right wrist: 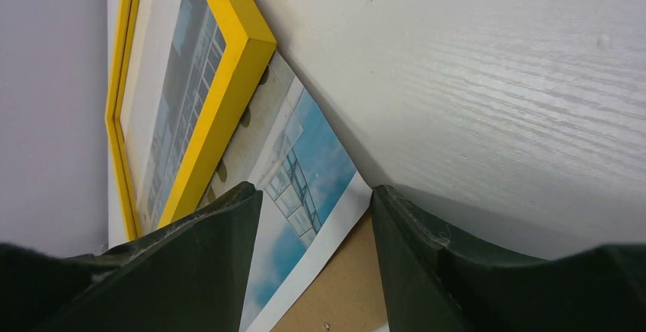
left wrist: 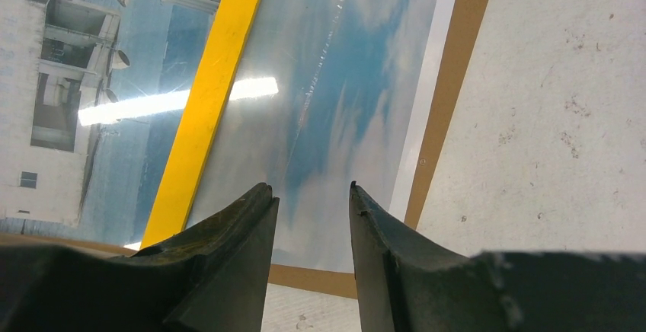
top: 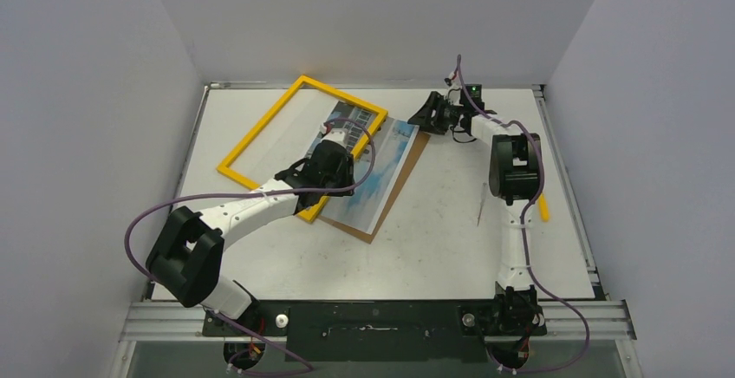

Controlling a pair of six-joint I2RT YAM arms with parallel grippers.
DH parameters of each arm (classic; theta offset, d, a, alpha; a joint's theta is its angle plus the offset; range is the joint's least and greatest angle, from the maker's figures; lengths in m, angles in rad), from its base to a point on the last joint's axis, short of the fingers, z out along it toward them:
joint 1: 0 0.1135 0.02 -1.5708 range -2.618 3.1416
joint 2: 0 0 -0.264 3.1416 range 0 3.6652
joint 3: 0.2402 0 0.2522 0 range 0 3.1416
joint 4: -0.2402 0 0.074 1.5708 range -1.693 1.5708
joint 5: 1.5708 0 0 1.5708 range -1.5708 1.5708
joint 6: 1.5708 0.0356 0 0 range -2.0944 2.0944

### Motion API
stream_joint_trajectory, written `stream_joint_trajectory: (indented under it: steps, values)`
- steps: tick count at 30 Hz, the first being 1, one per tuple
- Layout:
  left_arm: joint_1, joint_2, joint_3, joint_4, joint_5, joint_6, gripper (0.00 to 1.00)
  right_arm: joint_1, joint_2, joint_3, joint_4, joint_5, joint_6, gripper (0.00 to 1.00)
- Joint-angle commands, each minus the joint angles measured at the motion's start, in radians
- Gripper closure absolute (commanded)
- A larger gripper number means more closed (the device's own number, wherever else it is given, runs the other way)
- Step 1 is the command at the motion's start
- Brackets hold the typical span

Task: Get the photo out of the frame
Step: Move the photo to the center of the board.

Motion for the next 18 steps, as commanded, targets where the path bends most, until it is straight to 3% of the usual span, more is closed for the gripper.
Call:
stream_joint_trajectory:
  steps: [1,9,18]
  values:
    - [0.013,-0.032,0.007,0.030,0.021,-0.004,0.61,0.007,0.014,-0.006,0.052,-0.081,0.045,0.45]
    - [0.026,-0.047,-0.008,0.029,0.024,0.000,0.61,0.007,0.002,-0.031,0.151,-0.117,0.113,0.47]
    - [0.034,-0.063,-0.029,0.035,0.027,-0.003,0.61,0.030,0.007,-0.013,0.110,-0.107,0.086,0.55]
